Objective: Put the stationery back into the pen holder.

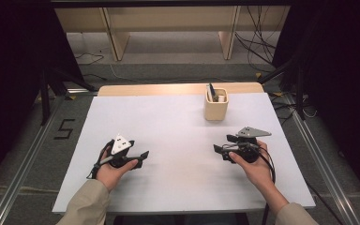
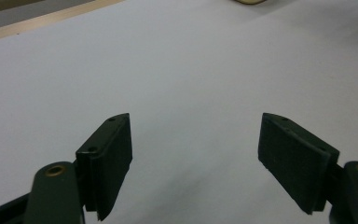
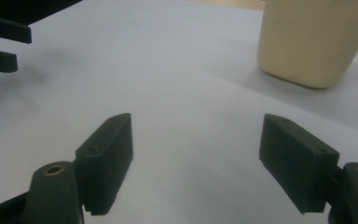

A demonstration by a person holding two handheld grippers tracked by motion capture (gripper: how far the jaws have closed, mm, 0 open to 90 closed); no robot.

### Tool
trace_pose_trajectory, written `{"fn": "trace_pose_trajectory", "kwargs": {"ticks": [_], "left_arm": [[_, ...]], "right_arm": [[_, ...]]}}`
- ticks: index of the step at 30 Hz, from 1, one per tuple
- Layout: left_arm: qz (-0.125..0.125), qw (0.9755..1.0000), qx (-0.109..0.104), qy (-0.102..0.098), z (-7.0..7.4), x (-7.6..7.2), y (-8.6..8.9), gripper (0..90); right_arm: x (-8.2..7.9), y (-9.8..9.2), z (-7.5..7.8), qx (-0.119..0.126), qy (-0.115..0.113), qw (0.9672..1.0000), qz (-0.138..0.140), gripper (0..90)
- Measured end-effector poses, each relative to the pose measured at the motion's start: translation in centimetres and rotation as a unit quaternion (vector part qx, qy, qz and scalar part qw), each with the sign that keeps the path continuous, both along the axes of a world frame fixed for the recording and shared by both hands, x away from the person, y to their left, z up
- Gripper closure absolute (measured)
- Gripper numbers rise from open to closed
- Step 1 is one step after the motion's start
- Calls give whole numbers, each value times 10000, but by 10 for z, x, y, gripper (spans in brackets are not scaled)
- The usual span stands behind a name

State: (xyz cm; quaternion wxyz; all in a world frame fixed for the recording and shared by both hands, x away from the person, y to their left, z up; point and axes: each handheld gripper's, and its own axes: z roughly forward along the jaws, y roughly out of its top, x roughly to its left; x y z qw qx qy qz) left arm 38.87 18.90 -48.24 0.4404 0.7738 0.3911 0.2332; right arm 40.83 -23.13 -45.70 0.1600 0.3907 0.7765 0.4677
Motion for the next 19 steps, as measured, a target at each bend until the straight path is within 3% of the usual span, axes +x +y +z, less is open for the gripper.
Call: {"fn": "trace_pose_trajectory", "kwargs": {"ticks": [7, 19], "left_arm": [[-20, 10000, 11, 20, -1, 0, 0, 258], [-65, 9999, 36, 83, -4, 1, 0, 256]], "right_arm": [[-3, -2, -3, 63, 0, 10000, -6, 262], [-2, 2, -10, -99, 159, 9998, 99, 254]]}}
